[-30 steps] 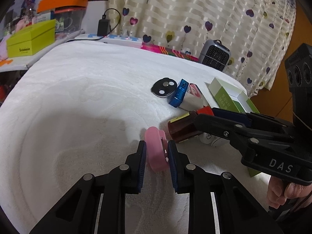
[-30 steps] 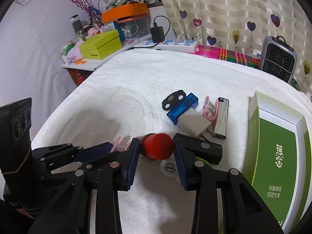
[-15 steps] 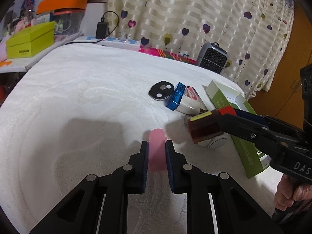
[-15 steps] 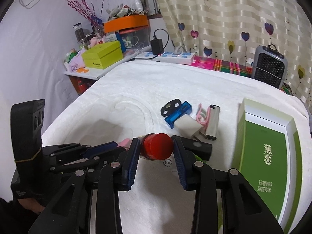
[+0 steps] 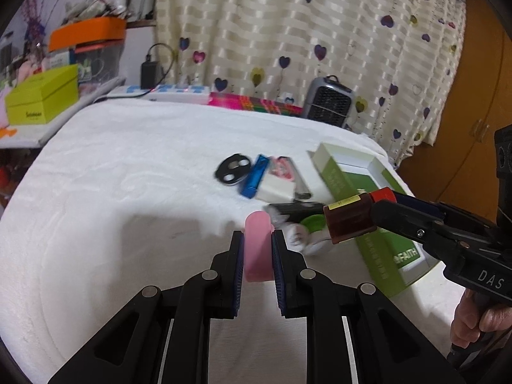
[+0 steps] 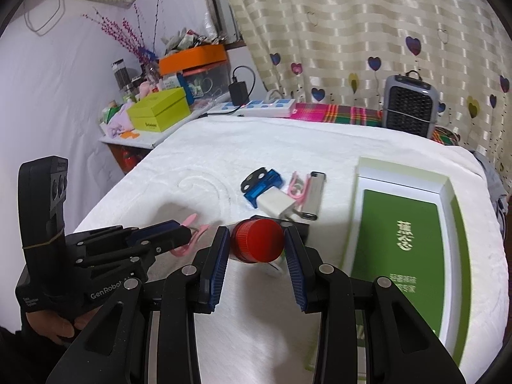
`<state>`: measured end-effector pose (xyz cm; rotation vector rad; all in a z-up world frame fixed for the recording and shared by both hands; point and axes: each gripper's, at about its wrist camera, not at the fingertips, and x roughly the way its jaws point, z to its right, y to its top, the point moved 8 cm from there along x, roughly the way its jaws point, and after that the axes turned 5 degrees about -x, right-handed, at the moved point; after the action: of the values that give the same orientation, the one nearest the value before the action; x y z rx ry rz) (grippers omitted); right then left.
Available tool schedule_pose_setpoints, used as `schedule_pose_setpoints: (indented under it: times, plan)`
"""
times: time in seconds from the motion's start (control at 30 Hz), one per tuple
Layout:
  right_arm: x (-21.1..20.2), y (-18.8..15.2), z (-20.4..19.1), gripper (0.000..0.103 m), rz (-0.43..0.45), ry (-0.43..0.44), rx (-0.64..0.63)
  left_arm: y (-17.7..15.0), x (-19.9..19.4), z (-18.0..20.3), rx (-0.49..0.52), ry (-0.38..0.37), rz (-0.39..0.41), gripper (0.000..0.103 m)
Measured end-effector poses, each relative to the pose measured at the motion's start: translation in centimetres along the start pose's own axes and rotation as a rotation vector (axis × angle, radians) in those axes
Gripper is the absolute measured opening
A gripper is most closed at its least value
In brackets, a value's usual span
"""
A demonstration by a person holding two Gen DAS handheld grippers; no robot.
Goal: Organize rigid objects
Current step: 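Carry the pink clip and the brown bottle over the green box with both grippers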
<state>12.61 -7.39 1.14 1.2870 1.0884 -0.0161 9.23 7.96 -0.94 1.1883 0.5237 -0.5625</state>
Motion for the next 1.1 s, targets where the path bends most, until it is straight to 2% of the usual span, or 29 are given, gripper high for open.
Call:
schedule_pose_setpoints:
  times: [0.53,0.83,1.1]
  plan:
    - [-5.8,-2.1,7.8,0.036,0.084,-0.084,0.148,-0.1,1.2,9.8,0.13,-0.087,-0.023,0.016]
    - [-6.5,-5.3,11.7,0.036,0.049,-0.115,0.243,-1.3,2.5,14.7,0.19,-0.163,-0.052,0.016]
    - [-6.0,-7.0,13.0,0.036,0.009,-0.112,0.259,-2.8,4.1,16.4,0.225,-0.18,-0.099,0.016]
